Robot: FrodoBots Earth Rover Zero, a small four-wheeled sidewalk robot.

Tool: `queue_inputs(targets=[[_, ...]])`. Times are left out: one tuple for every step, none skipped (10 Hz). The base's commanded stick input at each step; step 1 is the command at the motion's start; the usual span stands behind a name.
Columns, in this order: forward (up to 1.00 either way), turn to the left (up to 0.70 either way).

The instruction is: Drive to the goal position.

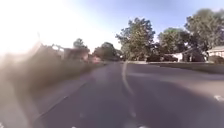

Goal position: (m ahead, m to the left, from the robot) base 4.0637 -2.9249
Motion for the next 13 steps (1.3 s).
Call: queue_inputs(targets=[[1.0,0.0],[1.0,0.0],[1.0,0.0],[1.0,0.0],[1.0,0.0],[1.0,0.0],[1.0,0.0],[1.0,0.0],[1.0,0.0],[1.0,0.0],[1.0,0.0],[1.0,0.0],[1.0,0.0]])
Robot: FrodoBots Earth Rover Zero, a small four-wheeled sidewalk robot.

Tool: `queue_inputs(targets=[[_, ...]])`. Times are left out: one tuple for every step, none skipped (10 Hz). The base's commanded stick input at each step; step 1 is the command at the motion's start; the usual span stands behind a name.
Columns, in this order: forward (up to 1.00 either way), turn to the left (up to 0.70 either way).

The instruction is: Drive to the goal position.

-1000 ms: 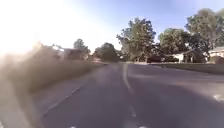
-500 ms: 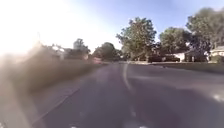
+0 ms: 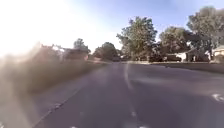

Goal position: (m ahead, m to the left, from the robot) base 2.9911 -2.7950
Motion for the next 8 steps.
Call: queue_inputs(targets=[[1.0,0.0],[1.0,0.0],[1.0,0.0],[1.0,0.0],[1.0,0.0],[1.0,0.0],[1.0,0.0],[1.0,0.0]])
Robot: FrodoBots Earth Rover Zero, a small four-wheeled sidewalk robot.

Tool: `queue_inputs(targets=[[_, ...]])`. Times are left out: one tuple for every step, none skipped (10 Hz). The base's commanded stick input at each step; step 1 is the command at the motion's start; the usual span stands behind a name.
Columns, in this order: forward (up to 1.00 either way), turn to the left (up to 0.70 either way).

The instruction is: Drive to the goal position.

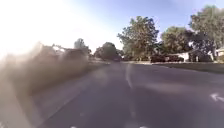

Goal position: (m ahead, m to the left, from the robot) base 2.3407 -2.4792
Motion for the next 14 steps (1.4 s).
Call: queue_inputs(targets=[[1.0,0.0],[1.0,0.0],[1.0,0.0],[1.0,0.0],[1.0,0.0],[1.0,0.0],[1.0,0.0],[1.0,0.0],[1.0,0.0],[1.0,0.0],[1.0,0.0],[1.0,0.0],[1.0,0.0],[1.0,0.0]])
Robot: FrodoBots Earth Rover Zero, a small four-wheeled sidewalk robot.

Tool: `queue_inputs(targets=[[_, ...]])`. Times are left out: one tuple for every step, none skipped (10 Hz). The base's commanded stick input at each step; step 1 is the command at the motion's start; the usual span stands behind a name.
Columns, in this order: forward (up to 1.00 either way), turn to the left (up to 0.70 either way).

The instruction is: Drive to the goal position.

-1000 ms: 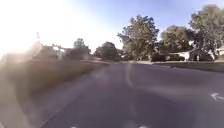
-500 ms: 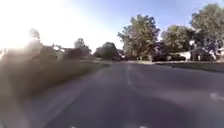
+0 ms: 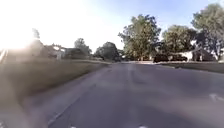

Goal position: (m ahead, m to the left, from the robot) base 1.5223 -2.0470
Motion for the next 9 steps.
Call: queue_inputs(targets=[[1.0,0.0],[1.0,0.0],[1.0,0.0],[1.0,0.0],[1.0,0.0],[1.0,0.0],[1.0,0.0],[1.0,0.0],[1.0,0.0]])
